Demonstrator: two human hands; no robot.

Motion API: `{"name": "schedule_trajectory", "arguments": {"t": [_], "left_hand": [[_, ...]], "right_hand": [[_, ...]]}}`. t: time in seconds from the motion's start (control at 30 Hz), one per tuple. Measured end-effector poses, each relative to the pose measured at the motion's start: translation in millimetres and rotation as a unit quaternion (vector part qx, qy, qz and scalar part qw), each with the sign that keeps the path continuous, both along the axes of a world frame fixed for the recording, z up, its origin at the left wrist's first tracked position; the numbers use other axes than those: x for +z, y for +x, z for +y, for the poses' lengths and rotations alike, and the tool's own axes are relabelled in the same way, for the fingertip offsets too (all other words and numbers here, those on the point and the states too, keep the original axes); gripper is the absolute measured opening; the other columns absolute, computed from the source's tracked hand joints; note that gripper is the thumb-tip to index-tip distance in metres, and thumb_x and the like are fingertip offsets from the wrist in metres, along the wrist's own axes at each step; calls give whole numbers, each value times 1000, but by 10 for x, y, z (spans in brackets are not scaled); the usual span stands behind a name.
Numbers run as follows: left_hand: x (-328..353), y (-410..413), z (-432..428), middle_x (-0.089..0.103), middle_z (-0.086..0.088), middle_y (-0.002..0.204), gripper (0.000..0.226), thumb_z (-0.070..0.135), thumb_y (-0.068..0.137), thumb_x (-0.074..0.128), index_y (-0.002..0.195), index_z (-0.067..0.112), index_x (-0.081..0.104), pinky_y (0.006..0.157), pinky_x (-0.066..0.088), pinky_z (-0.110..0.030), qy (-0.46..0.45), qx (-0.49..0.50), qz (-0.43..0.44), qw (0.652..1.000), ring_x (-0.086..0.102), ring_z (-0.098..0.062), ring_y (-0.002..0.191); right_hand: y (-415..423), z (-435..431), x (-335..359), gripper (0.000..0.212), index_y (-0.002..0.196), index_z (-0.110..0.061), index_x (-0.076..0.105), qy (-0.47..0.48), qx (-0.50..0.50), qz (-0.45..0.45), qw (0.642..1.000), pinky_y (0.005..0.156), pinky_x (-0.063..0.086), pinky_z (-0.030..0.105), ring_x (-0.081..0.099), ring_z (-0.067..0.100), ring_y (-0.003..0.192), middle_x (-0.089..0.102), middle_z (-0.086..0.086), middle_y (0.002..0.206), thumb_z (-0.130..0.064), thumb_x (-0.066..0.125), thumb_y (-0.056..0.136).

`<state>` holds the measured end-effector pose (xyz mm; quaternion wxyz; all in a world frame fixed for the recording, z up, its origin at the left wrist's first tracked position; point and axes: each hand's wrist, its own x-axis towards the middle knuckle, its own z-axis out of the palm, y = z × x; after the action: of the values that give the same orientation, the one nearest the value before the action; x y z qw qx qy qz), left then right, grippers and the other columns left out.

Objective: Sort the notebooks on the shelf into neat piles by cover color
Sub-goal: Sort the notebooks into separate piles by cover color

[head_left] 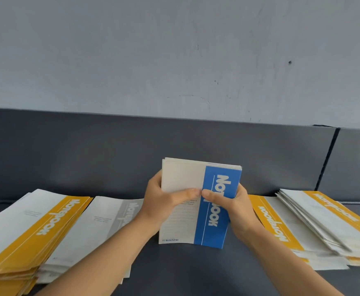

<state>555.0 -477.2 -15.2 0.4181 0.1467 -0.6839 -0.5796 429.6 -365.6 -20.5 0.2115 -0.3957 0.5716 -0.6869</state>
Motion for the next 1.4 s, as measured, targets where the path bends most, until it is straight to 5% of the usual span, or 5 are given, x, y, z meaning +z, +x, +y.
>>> {"name": "schedule_trajectory", "arguments": {"t": [0.43, 0.73, 0.87, 1.2, 1.4], "left_hand": [[-243, -125, -99, 57, 7, 107, 42, 37, 90, 64, 112, 17, 34, 56, 43, -17, -63, 109, -276, 953, 59, -4, 85], [-497, -281, -33, 40, -13, 143, 75, 60, 98, 30, 142, 0, 33, 105, 30, -33, -379, 172, -613, 671, 36, -26, 130], [-432, -302, -11, 42, -8, 141, 71, 59, 99, 22, 144, 5, 32, 105, 29, -36, -468, 195, -609, 611, 37, -24, 127], [-174, -1469, 1076, 51, 1, 136, 58, 61, 95, 34, 132, 19, 48, 103, 37, -37, -384, 44, -418, 822, 43, -22, 127], [-215, -2593, 1726, 56, -6, 120, 55, 60, 89, 50, 119, 15, 55, 84, 42, -33, -223, 1, -434, 873, 51, -26, 122]], "right_hand": [[-109, -207, -217, 33, 98, -13, 57, 210, -85, -79, 971, 59, 55, 31, 71, 20, 73, 74, 2, 87, -34, 75, 79], [-97, -290, -467, 80, 134, -12, 44, 507, -198, 366, 755, 105, 34, 38, 37, 27, 129, 42, 9, 140, -70, 52, 80], [-152, -64, -423, 60, 134, -14, 47, 478, -204, 390, 760, 111, 25, 40, 31, 27, 135, 40, 8, 143, -58, 33, 95], [-1722, 1435, -43, 43, 126, -14, 53, 500, -301, 392, 711, 94, 38, 35, 47, 27, 122, 55, 6, 127, -40, 32, 99], [-2362, 1964, -214, 43, 136, -21, 41, 557, -106, 388, 726, 111, 3, 61, 31, 24, 135, 43, 1, 141, -25, 15, 102]]}}
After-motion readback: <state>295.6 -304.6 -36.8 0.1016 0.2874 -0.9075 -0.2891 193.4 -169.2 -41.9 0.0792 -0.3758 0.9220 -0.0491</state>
